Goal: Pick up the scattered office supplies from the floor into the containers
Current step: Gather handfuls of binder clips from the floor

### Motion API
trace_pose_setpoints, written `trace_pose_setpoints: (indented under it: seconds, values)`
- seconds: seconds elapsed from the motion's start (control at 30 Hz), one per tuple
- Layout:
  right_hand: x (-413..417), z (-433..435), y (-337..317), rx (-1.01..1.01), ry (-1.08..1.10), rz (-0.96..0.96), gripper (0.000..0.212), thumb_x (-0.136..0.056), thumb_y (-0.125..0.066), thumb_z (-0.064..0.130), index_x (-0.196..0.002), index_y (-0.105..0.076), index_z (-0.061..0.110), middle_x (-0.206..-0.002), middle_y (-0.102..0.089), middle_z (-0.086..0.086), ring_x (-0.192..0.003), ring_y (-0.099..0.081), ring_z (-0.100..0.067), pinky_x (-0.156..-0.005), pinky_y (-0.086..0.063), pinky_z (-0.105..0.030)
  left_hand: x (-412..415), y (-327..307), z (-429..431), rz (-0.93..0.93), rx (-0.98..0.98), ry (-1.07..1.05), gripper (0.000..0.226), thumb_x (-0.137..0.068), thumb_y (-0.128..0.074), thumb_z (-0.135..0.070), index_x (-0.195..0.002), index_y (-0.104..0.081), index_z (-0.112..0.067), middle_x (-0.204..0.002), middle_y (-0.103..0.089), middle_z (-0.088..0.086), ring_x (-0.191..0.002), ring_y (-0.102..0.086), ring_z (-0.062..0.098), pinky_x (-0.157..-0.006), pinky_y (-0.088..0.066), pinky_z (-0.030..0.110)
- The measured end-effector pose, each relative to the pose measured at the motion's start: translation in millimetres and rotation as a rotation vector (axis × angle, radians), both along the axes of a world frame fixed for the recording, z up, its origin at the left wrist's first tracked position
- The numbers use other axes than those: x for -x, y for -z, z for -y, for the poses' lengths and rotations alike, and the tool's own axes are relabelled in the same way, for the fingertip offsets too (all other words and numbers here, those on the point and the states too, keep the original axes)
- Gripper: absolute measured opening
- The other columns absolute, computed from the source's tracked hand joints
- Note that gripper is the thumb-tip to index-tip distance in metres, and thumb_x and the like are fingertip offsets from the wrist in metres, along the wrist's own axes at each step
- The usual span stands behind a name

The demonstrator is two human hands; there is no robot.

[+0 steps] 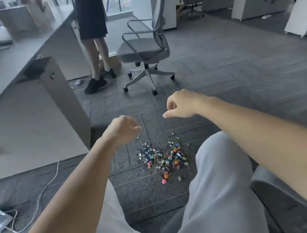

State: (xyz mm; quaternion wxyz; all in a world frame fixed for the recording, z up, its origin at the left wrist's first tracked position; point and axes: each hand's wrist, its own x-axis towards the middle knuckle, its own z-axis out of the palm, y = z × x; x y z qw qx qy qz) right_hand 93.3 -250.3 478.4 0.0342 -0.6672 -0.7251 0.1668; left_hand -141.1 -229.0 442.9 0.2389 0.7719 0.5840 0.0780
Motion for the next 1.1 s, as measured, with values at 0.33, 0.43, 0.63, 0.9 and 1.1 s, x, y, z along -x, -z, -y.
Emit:
trace_pose_setpoints:
  seconds: [0.33,0.43,0.63,0.9,1.1]
  values:
    - [-54,-131,119,0.326,0.073,0.002,0.044,-0.093,-0.057,0.053,-0.119,-0.063,0.018,-0.122,-0.061,-0.008,-0.104,-0.059,-0.026,-0.09,-0.052,-0.042,-46,88,-112,-0.123,0.235,-0.011,0.022,-0.094,-0.06,-0.032,-0.104,-0.073,-0.018,-0.099,-0.072,0.0,-0.086,-0.066,0.016,-0.077,-0.053,0.026]
    - [-68,-167,131,0.387,0.104,-0.018,0.04,-0.096,-0.056,0.049,-0.119,-0.063,0.017,-0.122,-0.062,-0.008,-0.103,-0.059,-0.026,-0.087,-0.051,-0.039,-65,99,-149,-0.19,0.294,0.073,0.021,-0.095,-0.055,-0.027,-0.088,-0.072,-0.016,-0.094,-0.072,0.002,-0.082,-0.066,0.019,-0.074,-0.055,0.031]
    - [-110,-194,167,0.375,0.157,-0.086,0.028,-0.099,-0.055,0.039,-0.115,-0.067,0.02,-0.12,-0.065,-0.006,-0.104,-0.059,-0.024,-0.084,-0.048,-0.035,-99,129,-192,-0.207,0.273,0.052,0.024,-0.095,-0.053,-0.032,-0.107,-0.07,-0.021,-0.1,-0.072,0.003,-0.085,-0.068,0.023,-0.082,-0.059,0.042]
    - [-109,-151,281,0.426,0.125,-0.269,0.027,-0.097,-0.056,0.039,-0.112,-0.066,0.019,-0.11,-0.067,-0.005,-0.093,-0.062,-0.021,-0.081,-0.052,-0.035,-134,255,-141,-0.166,0.5,-0.097,0.027,-0.094,-0.053,-0.028,-0.101,-0.071,-0.009,-0.101,-0.071,0.006,-0.084,-0.064,0.02,-0.075,-0.053,0.031]
    - [-143,-195,366,0.517,0.058,-0.059,0.034,-0.096,-0.057,0.044,-0.115,-0.067,0.018,-0.118,-0.065,-0.005,-0.106,-0.059,-0.026,-0.086,-0.05,-0.036,-167,370,-171,-0.134,0.528,-0.096,0.029,-0.093,-0.051,-0.027,-0.109,-0.071,-0.013,-0.107,-0.072,0.007,-0.09,-0.065,0.024,-0.08,-0.055,0.034]
